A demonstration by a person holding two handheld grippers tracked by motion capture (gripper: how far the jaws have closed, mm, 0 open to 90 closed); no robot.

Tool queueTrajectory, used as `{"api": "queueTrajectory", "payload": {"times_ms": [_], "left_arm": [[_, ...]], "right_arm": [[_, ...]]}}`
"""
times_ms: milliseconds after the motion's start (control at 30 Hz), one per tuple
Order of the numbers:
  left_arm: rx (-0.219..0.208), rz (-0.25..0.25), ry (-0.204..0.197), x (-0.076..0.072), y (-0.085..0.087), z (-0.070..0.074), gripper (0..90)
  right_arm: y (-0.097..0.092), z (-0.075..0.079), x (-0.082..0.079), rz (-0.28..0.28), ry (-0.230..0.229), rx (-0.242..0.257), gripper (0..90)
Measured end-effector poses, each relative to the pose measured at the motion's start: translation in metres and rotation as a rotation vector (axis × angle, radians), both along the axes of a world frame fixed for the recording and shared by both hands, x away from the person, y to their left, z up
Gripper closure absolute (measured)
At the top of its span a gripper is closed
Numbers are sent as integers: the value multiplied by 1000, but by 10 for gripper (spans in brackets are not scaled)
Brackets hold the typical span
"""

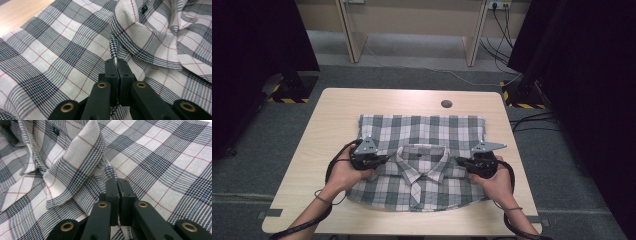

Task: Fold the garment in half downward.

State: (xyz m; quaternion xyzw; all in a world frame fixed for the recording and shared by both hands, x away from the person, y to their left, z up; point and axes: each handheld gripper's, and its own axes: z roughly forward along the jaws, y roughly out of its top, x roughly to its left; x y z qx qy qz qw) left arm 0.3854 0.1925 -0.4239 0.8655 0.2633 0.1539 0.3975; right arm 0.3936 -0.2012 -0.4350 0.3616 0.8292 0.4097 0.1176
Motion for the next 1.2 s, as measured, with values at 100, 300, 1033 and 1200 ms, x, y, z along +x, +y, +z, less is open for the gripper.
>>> {"api": "queueTrajectory", "payload": {"times_ms": [100, 300, 1033, 1200], "left_arm": [[-2, -17, -11, -8, 1, 2, 876], [3, -64, -11, -27, 5, 0, 876], [99, -158, 73, -62, 0, -38, 872], [64, -149, 55, -65, 4, -36, 679]], "right_arm": [[-2, 2, -6, 7, -6, 8, 887], [-7, 4, -26, 46, -9, 21, 883], [-12, -34, -75, 122, 102, -26, 869], [-14, -32, -77, 130, 91, -16, 763]]}}
